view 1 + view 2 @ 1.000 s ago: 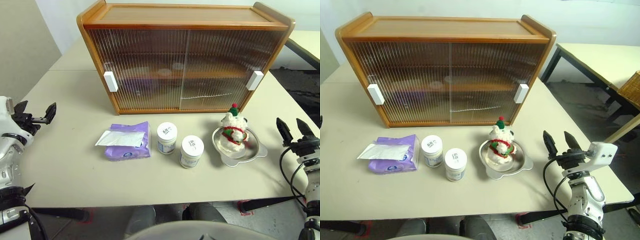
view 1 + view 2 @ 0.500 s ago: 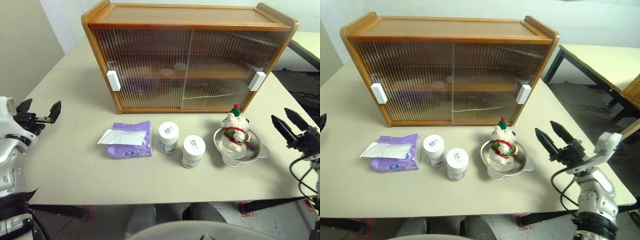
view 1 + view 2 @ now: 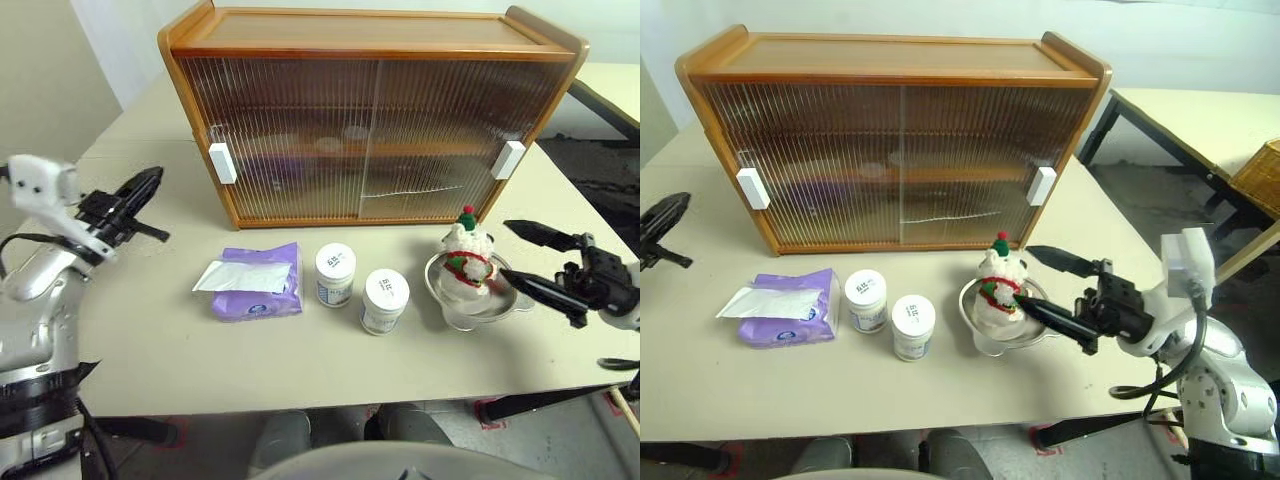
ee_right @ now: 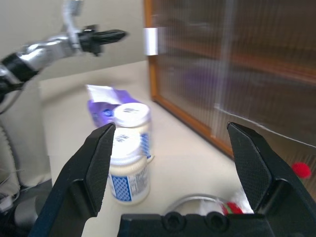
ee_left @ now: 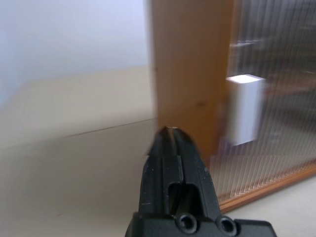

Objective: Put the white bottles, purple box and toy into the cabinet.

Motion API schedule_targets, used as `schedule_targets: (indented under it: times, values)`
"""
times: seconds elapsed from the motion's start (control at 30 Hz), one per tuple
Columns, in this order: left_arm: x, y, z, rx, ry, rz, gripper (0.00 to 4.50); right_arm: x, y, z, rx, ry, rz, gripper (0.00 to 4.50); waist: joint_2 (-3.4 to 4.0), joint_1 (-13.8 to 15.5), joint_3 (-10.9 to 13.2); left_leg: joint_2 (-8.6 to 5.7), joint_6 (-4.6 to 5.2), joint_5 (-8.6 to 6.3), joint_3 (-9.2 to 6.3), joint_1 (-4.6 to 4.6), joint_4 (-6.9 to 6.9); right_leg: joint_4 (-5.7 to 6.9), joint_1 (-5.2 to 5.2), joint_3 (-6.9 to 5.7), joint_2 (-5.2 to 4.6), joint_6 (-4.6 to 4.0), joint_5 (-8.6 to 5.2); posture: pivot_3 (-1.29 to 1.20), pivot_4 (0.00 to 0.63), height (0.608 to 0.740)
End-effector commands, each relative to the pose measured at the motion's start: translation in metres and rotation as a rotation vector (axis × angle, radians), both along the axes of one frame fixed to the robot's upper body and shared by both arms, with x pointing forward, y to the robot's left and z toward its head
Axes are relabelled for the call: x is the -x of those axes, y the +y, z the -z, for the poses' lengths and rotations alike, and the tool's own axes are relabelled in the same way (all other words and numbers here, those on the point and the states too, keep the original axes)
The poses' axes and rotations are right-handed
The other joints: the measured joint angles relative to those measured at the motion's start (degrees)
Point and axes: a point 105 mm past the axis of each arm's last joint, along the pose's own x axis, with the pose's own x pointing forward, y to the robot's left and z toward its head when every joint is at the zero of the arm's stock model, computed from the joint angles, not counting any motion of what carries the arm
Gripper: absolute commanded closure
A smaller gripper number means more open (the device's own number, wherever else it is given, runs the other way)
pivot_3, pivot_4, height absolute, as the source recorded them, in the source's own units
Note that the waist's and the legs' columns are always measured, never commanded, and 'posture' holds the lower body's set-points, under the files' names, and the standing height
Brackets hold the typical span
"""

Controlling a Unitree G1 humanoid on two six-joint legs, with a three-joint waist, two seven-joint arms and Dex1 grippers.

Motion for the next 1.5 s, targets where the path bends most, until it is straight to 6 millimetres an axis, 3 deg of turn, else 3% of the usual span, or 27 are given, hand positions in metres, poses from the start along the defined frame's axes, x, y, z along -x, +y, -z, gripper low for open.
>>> schedule_targets:
  times: [0.03,0.13,0.33,0.67,1.13,1.5]
  values:
    - [-0.008,-0.015,0.010,0.002,0.040,0.012,4.48,0.000,0.012,-0.005,-0.024,-0.001,-0.012,0.00,0.00,-0.4,0.0,-0.03,0.07,-0.04,0.03,-0.04,0.07,0.00,-0.04,0.08,0.00,0.04,0.02,-0.07,0.021,0.740]
    - [-0.010,-0.024,0.016,0.000,0.064,0.009,4.48,-0.001,0.016,-0.007,-0.022,-0.004,-0.022,0.00,0.01,-0.9,0.0,-0.07,0.39,-0.29,0.12,-0.23,0.48,0.00,-0.11,0.20,0.00,0.12,0.05,-0.07,0.018,0.740]
    - [-0.014,-0.022,0.022,-0.020,0.070,-0.037,4.48,-0.007,0.021,-0.014,-0.034,-0.041,-0.015,0.00,0.00,-1.3,0.0,-0.23,0.52,-0.52,0.14,-0.26,0.70,-0.01,-0.12,0.35,-0.02,0.11,0.06,-0.07,0.012,0.740]
    - [-0.021,-0.022,0.008,-0.031,0.019,-0.077,4.48,-0.015,0.026,-0.018,-0.040,-0.066,-0.013,0.00,0.06,-1.3,-0.1,-0.26,0.63,-0.59,0.17,-0.30,0.70,-0.01,-0.18,0.41,-0.01,-0.01,0.13,-0.06,0.000,0.740]
    - [-0.023,-0.065,0.005,-0.048,0.020,0.043,4.48,-0.015,0.047,-0.034,-0.031,-0.098,-0.020,0.00,0.02,-0.4,-0.1,-0.33,0.69,-0.64,0.17,-0.29,0.90,-0.08,-0.29,0.42,-0.08,0.18,0.21,-0.07,0.000,0.740]
    - [-0.015,-0.068,0.006,-0.018,0.015,0.040,4.48,-0.022,0.049,-0.034,-0.029,-0.093,-0.038,0.00,-0.06,0.6,-0.2,-0.34,0.77,-0.68,0.09,-0.65,1.02,-0.70,-0.35,0.42,-0.10,0.42,0.59,-0.05,0.000,0.740]
